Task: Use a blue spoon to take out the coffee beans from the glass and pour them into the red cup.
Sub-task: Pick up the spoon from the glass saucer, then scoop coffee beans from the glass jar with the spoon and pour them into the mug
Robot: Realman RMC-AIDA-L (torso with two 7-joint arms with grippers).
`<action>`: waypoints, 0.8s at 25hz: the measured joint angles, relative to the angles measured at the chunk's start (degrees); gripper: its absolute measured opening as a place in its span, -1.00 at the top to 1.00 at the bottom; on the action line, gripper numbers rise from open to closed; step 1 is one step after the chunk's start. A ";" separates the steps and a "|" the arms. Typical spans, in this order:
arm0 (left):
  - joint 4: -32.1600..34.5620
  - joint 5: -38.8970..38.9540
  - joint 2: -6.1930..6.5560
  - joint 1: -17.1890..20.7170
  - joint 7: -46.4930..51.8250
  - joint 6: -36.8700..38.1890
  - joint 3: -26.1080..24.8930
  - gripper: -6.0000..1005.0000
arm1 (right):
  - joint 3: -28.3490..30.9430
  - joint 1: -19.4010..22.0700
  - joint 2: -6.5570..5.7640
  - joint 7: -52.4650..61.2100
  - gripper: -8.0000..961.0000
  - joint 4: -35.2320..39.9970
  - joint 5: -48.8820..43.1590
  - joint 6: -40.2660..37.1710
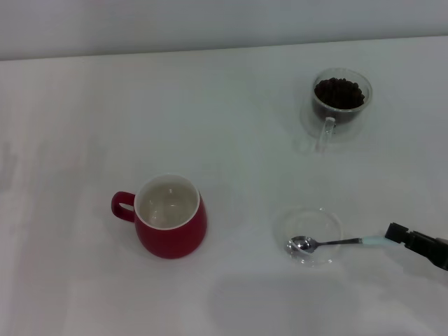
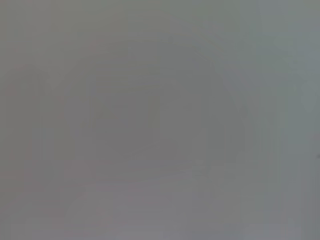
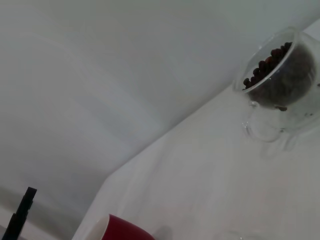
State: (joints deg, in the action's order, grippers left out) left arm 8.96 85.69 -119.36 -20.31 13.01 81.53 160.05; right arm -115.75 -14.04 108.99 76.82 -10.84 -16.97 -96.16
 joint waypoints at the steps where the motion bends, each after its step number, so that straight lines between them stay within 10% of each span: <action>1: 0.00 0.00 0.00 0.00 0.00 0.01 -0.01 -0.66 | -0.02 -0.17 0.00 0.00 0.67 -0.02 -0.03 0.00; 20: -0.01 0.00 0.00 0.56 0.00 0.30 -0.01 -0.66 | 0.53 -2.06 -2.23 0.33 0.67 0.38 4.84 -4.54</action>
State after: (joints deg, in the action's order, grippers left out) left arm 8.95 85.69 -119.36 -19.75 13.01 81.83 160.05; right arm -115.22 -16.10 106.76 77.15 -10.46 -12.12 -100.70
